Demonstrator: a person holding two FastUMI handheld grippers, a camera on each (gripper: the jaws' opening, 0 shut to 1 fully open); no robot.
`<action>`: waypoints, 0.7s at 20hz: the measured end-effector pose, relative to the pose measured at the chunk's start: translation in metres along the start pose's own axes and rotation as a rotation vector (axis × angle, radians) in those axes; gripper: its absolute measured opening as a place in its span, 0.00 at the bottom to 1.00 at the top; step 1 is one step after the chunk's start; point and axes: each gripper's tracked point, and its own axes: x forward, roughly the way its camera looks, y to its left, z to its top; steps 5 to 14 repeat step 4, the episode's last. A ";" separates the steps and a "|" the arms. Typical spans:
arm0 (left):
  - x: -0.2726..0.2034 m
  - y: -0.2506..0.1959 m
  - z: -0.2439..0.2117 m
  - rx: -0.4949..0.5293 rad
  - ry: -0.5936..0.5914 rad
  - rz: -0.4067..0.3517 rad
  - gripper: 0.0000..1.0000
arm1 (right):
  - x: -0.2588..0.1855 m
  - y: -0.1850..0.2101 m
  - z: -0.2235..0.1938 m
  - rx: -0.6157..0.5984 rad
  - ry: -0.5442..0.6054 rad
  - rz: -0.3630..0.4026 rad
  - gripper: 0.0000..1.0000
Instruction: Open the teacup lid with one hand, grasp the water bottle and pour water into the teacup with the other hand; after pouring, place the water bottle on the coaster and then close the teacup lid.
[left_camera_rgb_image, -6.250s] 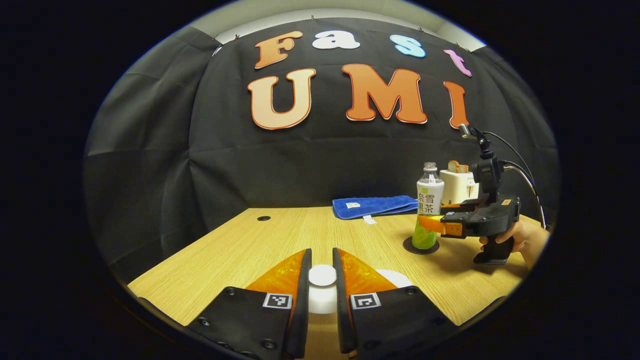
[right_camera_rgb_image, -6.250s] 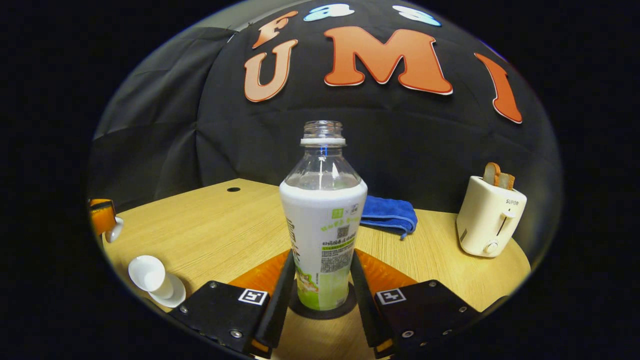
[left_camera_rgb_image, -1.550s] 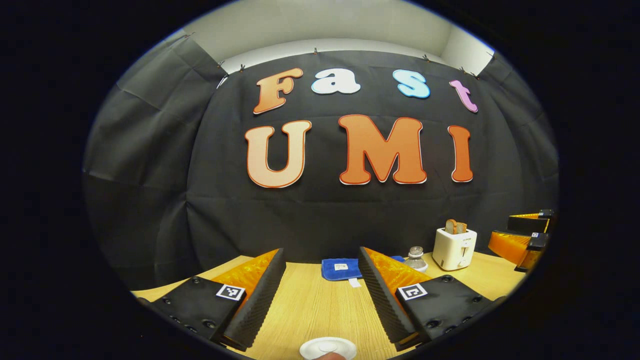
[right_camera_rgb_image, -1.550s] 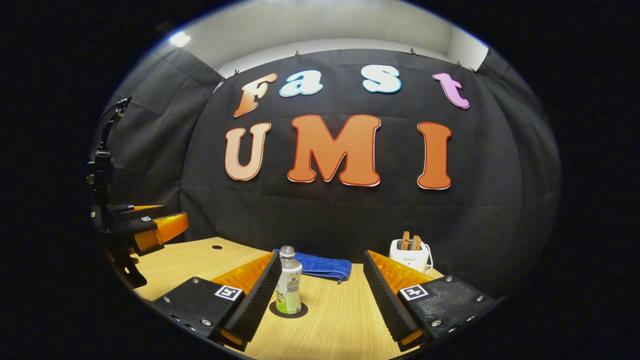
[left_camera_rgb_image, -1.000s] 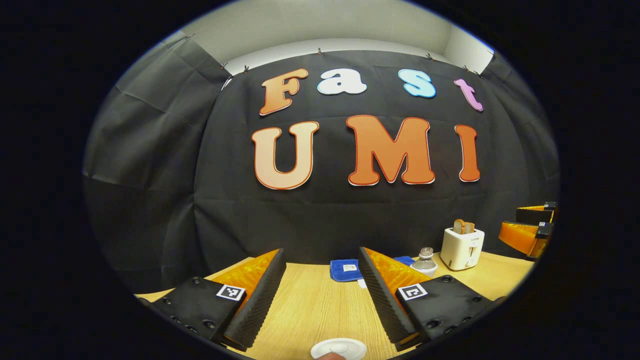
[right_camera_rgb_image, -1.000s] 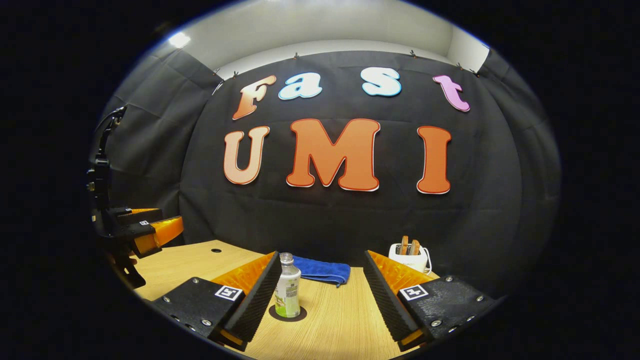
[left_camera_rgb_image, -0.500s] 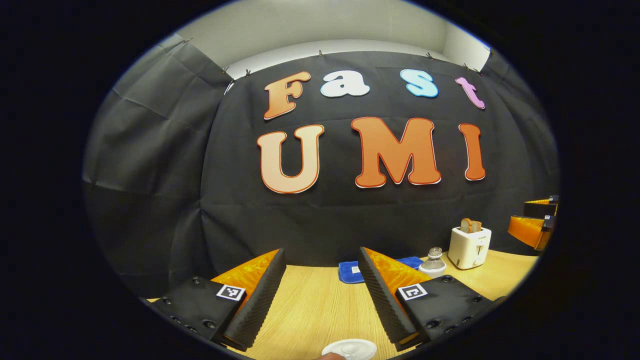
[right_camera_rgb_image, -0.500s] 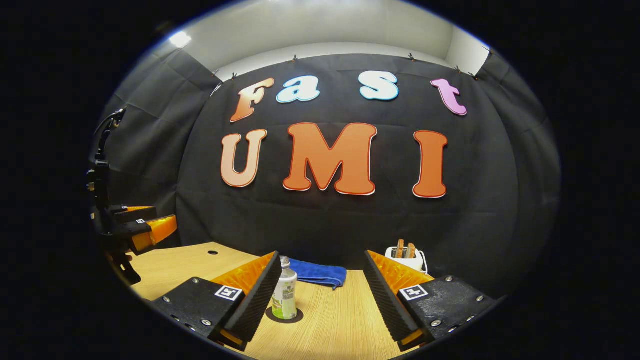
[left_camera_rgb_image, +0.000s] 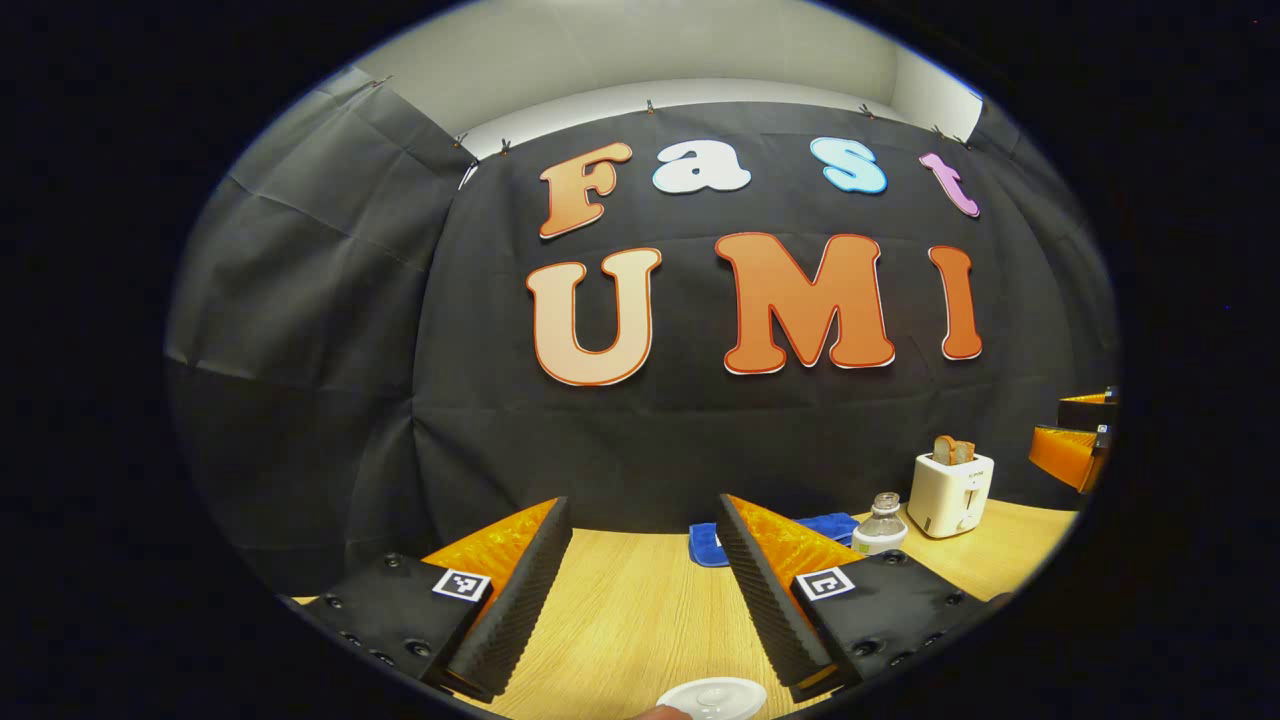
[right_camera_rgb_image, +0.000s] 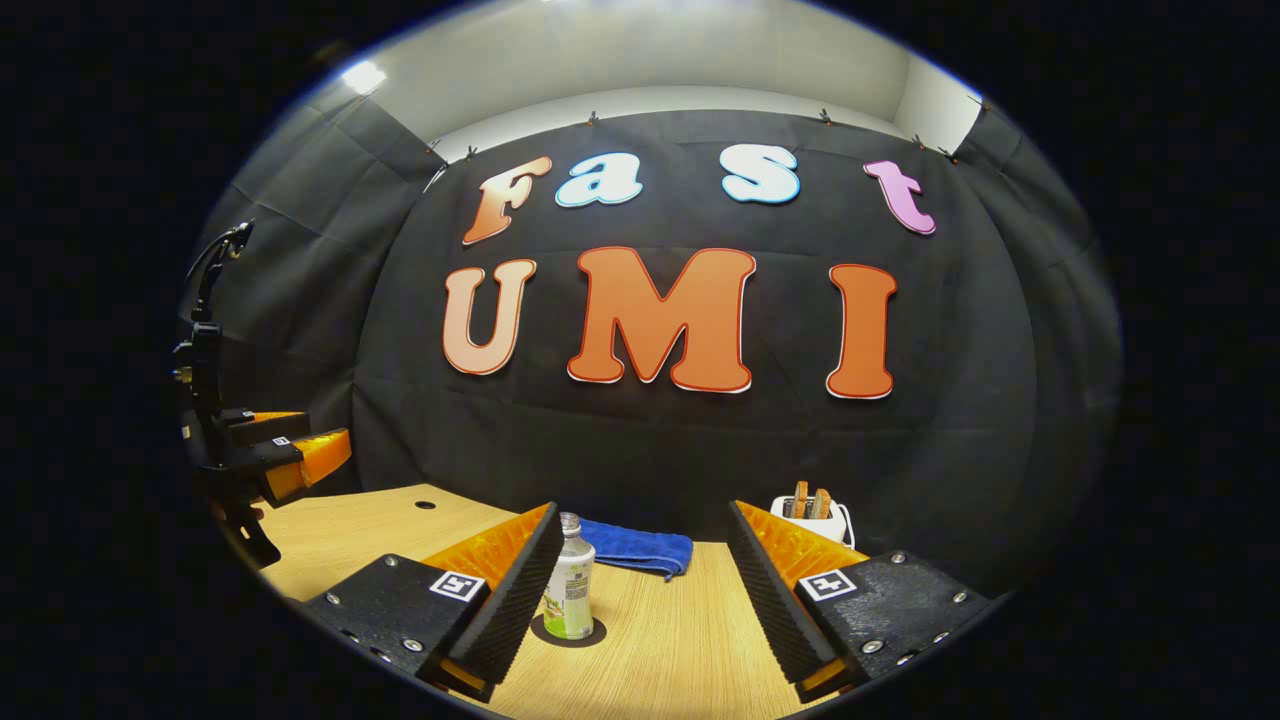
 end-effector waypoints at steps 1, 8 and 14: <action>0.001 0.002 0.000 0.001 -0.002 0.005 0.94 | 0.000 0.001 -0.002 0.000 0.004 0.000 0.98; 0.000 0.006 0.001 -0.002 -0.001 0.011 0.94 | 0.001 -0.001 -0.002 -0.007 0.007 -0.003 0.98; 0.000 0.006 0.001 -0.002 -0.001 0.011 0.94 | 0.001 -0.001 -0.002 -0.007 0.007 -0.003 0.98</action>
